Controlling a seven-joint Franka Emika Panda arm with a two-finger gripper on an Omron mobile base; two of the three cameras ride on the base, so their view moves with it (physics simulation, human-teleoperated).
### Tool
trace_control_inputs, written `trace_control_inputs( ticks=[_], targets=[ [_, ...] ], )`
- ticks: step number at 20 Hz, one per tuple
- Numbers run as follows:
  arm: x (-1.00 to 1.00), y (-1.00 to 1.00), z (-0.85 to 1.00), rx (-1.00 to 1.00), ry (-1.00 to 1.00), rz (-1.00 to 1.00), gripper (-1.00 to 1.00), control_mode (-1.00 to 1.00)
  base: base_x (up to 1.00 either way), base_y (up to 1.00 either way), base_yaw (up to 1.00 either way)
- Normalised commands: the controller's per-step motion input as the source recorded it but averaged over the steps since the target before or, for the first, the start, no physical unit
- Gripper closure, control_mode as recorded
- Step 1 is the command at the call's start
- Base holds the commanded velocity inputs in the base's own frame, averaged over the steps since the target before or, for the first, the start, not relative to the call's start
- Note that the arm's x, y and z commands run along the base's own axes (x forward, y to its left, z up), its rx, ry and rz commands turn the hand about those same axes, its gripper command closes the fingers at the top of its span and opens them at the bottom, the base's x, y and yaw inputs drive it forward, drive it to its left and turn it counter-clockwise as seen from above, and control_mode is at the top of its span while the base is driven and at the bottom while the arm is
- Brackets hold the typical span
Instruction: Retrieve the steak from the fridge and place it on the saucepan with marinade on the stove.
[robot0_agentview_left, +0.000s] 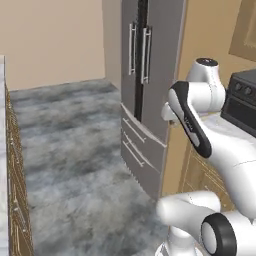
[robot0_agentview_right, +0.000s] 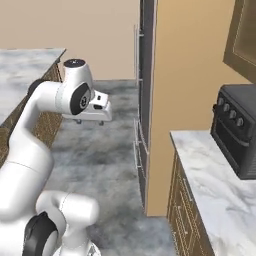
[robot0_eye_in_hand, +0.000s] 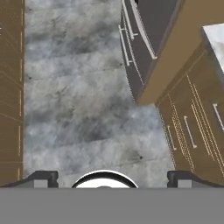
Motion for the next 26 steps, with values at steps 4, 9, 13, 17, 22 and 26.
trace_control_inputs(
  ticks=[4, 9, 13, 17, 22, 26],
  targets=[
    [0.0, 0.0, 0.0, 0.0, 0.0, 0.0, -1.0, 1.0, 1.0, 0.48, 0.38],
    [0.0, 0.0, 0.0, 0.0, 0.0, 0.0, -1.0, 1.0, 1.0, 0.38, 0.3],
    [0.0, 0.0, 0.0, 0.0, 0.0, 0.0, -1.0, 1.0, 1.0, 0.27, 0.25],
    [0.0, 0.0, 0.0, 0.0, 0.0, 0.0, -1.0, 1.0, 1.0, 0.44, 0.16],
    [0.0, 0.0, 0.0, 0.0, 0.0, 0.0, -1.0, 1.0, 1.0, 0.71, 0.02],
    [0.0, 0.0, 0.0, 0.0, 0.0, 0.0, -1.0, 1.0, 1.0, 0.63, -0.18]
  ],
)
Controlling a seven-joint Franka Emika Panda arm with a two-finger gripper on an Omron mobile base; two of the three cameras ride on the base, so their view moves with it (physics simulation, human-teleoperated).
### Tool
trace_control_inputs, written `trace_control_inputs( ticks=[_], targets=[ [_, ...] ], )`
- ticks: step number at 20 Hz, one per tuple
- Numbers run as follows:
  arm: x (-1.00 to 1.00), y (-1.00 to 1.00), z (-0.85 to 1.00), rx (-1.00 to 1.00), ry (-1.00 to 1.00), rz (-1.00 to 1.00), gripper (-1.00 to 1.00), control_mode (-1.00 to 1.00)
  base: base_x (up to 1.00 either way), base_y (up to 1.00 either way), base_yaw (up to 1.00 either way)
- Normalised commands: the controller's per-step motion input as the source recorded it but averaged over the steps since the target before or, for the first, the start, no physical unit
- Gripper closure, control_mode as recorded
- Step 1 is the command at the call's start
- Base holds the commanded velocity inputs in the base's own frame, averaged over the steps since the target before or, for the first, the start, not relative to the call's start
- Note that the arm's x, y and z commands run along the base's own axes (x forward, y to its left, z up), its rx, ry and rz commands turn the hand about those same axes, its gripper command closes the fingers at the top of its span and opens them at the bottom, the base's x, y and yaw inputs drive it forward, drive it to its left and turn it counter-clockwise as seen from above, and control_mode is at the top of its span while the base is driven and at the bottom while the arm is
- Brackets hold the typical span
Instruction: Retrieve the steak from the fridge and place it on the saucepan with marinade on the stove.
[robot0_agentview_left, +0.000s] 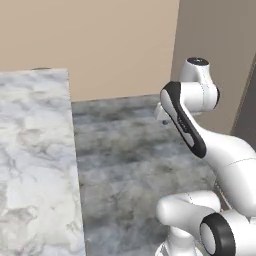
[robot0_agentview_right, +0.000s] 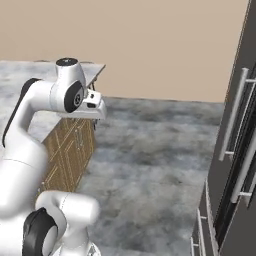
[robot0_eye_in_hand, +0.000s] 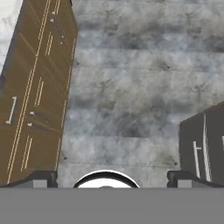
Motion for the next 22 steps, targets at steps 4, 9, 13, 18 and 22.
trace_control_inputs(
  ticks=[4, 9, 13, 18, 22],
  targets=[
    [0.0, 0.0, 0.0, 0.0, 0.0, 0.0, -1.0, 1.0, 1.0, 0.2, -0.48],
    [0.0, 0.0, 0.0, 0.0, 0.0, 0.0, -1.0, 1.0, 0.6, -0.1, -0.68],
    [0.0, 0.0, 0.0, 0.0, 0.0, 0.0, -1.0, 1.0, 0.26, -0.22, -0.78],
    [0.0, 0.0, 0.0, 0.0, 0.0, 0.0, -1.0, 1.0, 0.0, -0.16, -0.86],
    [0.0, 0.0, 0.0, 0.0, 0.0, 0.0, -1.0, 1.0, 0.0, -0.04, -0.88]
  ],
)
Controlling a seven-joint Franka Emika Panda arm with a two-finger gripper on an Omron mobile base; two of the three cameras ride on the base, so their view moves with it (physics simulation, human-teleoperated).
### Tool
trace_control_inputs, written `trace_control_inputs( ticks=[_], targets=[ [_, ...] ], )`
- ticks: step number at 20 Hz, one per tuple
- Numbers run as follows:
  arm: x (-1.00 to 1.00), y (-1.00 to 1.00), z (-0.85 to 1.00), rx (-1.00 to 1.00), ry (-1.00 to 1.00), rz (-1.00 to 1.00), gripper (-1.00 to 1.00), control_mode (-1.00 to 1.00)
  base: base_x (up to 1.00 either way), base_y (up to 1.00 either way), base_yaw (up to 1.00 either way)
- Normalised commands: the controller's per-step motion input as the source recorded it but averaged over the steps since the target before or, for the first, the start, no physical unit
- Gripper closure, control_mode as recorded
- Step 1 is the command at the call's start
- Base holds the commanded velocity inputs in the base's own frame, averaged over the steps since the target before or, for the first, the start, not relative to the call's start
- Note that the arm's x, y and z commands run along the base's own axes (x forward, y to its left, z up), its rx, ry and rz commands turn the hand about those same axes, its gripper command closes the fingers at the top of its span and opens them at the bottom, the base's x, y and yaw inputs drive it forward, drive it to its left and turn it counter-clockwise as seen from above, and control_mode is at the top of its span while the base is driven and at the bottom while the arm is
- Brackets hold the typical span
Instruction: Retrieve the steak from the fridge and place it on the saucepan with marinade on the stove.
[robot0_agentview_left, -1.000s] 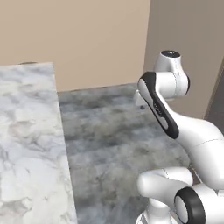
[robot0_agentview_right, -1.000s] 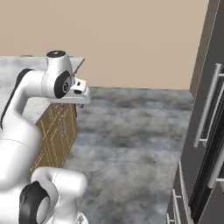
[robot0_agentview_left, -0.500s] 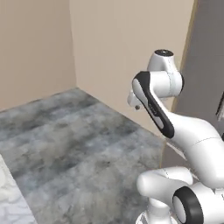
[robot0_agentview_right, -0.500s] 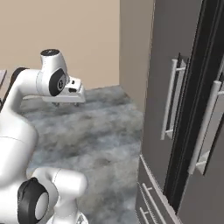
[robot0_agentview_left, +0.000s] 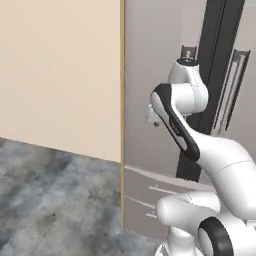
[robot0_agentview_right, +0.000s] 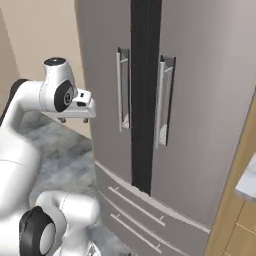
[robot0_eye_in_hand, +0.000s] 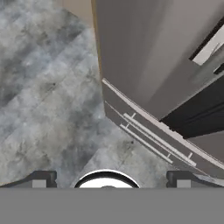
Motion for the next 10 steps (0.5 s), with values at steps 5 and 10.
trace_control_inputs(
  ticks=[5, 10],
  targets=[
    [0.0, 0.0, 0.0, 0.0, 0.0, 0.0, -1.0, 1.0, 0.0, -0.01, -0.83],
    [0.0, 0.0, 0.0, 0.0, 0.0, 0.0, -1.0, 1.0, 0.0, 0.0, -0.74]
  ],
)
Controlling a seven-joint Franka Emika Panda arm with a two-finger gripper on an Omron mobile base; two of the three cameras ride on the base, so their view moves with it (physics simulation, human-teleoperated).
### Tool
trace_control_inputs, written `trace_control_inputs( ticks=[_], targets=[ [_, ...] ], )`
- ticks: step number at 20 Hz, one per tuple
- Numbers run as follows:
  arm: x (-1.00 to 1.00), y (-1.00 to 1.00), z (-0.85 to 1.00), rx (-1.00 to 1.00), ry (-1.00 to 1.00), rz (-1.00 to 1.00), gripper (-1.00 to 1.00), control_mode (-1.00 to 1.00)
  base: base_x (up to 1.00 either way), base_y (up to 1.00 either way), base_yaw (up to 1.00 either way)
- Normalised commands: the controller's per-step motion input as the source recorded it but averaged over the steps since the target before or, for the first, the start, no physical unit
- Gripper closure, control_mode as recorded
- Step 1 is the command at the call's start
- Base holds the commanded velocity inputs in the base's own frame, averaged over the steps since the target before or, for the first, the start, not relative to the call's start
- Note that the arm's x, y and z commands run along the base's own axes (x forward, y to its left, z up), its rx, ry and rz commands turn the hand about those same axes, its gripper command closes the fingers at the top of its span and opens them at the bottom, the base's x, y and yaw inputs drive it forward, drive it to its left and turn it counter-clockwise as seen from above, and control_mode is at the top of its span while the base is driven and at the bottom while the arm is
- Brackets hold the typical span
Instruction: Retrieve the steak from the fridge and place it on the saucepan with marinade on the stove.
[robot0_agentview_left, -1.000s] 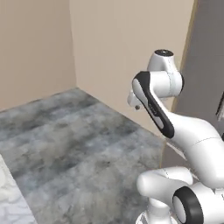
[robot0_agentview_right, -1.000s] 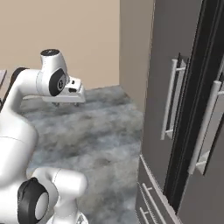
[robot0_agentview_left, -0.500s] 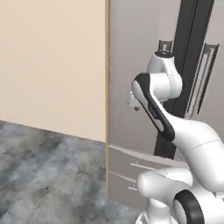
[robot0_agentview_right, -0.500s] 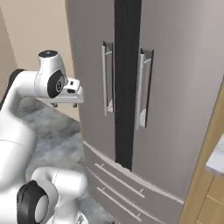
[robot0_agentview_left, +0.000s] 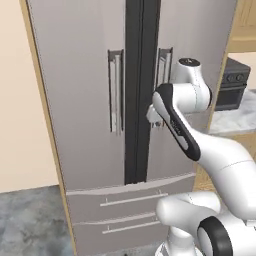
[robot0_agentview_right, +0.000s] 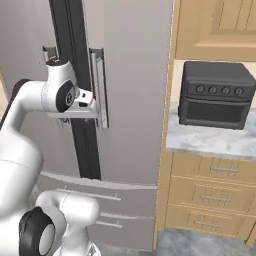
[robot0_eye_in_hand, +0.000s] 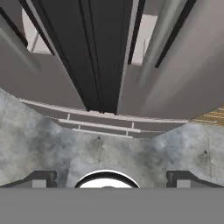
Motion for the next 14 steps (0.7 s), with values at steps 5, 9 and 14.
trace_control_inputs(
  ticks=[5, 9, 14],
  targets=[
    [0.0, 0.0, 0.0, 0.0, 0.0, 0.0, -1.0, 1.0, 0.0, -0.04, -0.52],
    [0.0, 0.0, 0.0, 0.0, 0.0, 0.0, -1.0, 1.0, 0.0, 0.02, 0.0],
    [0.0, 0.0, 0.0, 0.0, 0.0, 0.0, -1.0, 1.0, 0.0, 0.78, 0.07]
  ],
)
